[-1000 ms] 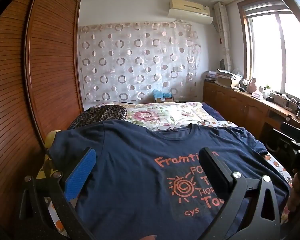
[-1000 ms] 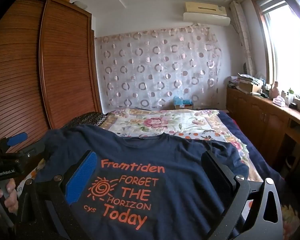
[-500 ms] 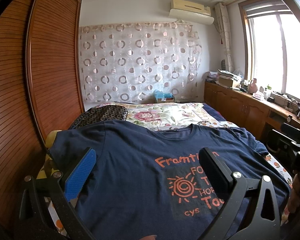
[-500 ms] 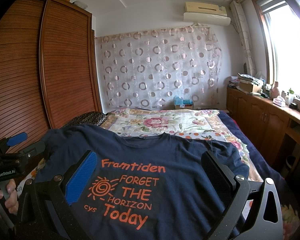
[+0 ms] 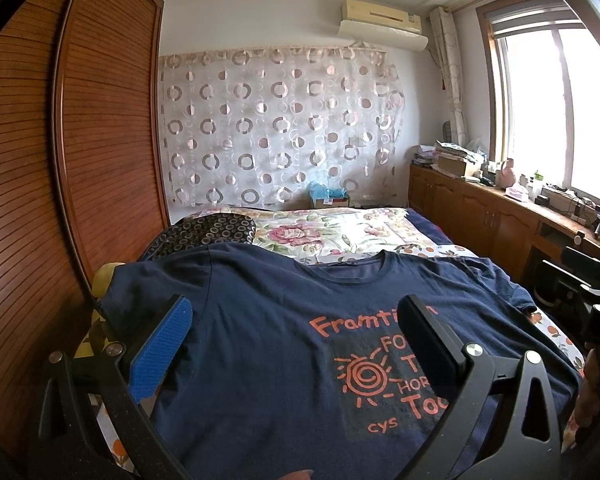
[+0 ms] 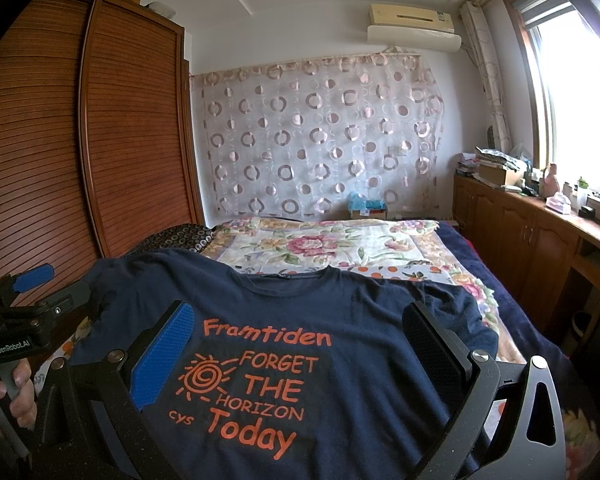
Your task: Fold small clothes
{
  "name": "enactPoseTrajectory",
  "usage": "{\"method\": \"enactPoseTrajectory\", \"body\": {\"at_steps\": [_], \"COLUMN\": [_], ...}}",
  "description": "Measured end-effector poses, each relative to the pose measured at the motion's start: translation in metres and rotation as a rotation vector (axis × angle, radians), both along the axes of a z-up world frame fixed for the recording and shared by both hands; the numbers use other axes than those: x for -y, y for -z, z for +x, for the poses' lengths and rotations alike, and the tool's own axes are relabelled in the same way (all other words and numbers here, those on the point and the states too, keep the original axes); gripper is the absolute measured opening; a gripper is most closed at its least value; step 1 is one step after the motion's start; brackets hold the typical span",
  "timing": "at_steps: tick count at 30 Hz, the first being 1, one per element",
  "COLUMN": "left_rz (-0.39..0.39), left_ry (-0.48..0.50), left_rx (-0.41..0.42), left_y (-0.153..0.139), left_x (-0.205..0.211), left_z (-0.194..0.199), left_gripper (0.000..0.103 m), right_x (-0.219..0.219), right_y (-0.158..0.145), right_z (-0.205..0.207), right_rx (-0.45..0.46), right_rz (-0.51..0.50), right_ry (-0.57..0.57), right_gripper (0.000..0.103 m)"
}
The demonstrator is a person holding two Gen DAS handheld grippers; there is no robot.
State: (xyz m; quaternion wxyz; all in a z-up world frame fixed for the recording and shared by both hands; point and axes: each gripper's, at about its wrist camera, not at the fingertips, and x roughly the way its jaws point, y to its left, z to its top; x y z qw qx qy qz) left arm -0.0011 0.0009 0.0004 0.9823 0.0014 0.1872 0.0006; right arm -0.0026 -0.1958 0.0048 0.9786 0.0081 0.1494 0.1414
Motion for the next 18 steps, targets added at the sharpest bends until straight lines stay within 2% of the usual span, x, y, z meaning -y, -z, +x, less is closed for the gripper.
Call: {"method": "enactPoseTrajectory", "body": {"at_steps": [18], "left_rz": [0.001], "left_ry": [0.001], "left_rx": [0.004], "left_y": [0.0], "left_x": [0.0002], "left_z": [-0.0006], "left_gripper": [0.103], "right_x": [-0.0016], "right_y": [0.0013], "right_z": [0.001], "right_rx": [0.001], "right_rz": [-0.002], "right_ry": [-0.001], "right_gripper": [0.103]}}
